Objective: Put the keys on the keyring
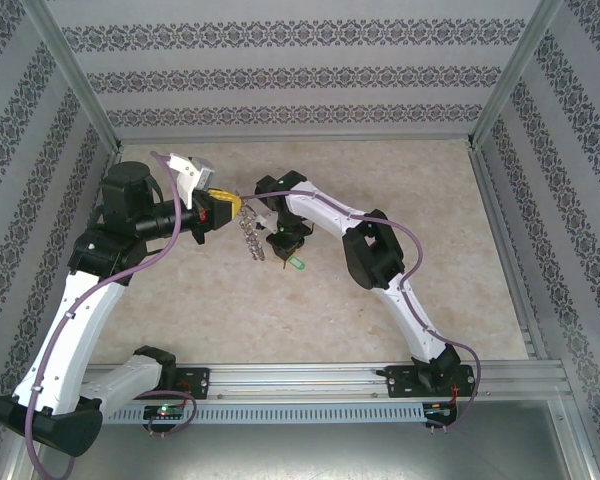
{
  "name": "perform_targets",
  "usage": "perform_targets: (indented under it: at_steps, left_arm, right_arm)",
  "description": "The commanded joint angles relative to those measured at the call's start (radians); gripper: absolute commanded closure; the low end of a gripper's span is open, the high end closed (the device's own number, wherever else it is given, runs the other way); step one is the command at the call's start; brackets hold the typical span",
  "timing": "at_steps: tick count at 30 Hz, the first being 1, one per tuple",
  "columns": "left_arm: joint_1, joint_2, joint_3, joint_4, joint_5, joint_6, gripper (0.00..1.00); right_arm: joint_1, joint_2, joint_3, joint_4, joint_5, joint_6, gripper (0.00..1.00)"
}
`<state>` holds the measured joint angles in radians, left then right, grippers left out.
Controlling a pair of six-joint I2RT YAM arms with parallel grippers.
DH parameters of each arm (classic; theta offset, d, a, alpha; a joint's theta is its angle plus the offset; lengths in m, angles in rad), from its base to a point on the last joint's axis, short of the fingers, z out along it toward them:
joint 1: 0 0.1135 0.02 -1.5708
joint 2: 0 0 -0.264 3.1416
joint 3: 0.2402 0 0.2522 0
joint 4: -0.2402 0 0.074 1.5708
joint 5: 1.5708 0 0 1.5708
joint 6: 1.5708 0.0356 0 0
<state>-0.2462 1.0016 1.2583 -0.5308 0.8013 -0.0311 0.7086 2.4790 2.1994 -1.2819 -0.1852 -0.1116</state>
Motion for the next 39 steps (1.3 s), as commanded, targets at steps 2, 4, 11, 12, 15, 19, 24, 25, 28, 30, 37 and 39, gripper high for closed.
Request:
perform_targets:
  at_steps: [2,4,11,12,15,19,24,25,28,30,37,39]
  left_arm:
    - [0.018,-0.013,0.012,0.004,0.017,0.009,1.00]
    - [0.018,-0.014,0.013,-0.002,0.016,0.013,1.00]
    - [0.024,-0.023,0.040,-0.056,-0.004,0.061,1.00]
    - [0.026,-0.023,0.045,-0.064,-0.004,0.067,1.00]
    - [0.025,-0.017,0.055,-0.071,-0.006,0.077,1.00]
    - [0.028,-0.001,0.055,-0.032,-0.005,0.067,1.00]
    - [0.028,0.039,0.076,0.012,-0.007,0.068,1.00]
    - [0.027,0.049,0.085,0.015,-0.009,0.074,1.00]
    - [0.028,0.079,0.121,0.014,-0.025,0.100,1.00]
    - [0.027,0.095,0.142,0.011,-0.033,0.115,1.00]
    - [0.023,0.125,0.216,-0.063,-0.068,0.186,1.00]
    - [0.021,0.130,0.238,-0.089,-0.074,0.205,1.00]
  right_arm:
    - [-0.010,0.020,0.025,-0.005,-0.015,0.004,0.87]
    - [-0.010,0.021,0.023,-0.006,-0.016,0.005,0.89]
    - [-0.041,-0.035,-0.036,0.032,-0.081,0.012,0.96]
    - [-0.050,-0.067,-0.071,0.063,-0.116,0.009,0.97]
    - [-0.064,-0.182,-0.196,0.173,-0.206,-0.017,1.00]
    - [-0.068,-0.351,-0.343,0.271,-0.255,-0.052,1.00]
    - [-0.071,-0.513,-0.404,0.304,-0.283,-0.101,1.00]
    - [-0.071,-0.550,-0.410,0.315,-0.292,-0.111,1.00]
    - [-0.072,-0.646,-0.410,0.351,-0.319,-0.126,1.00]
    - [-0.074,-0.702,-0.414,0.384,-0.342,-0.124,1.00]
    - [-0.074,-0.837,-0.376,0.435,-0.489,-0.123,1.00]
    - [-0.074,-0.858,-0.362,0.438,-0.510,-0.122,1.00]
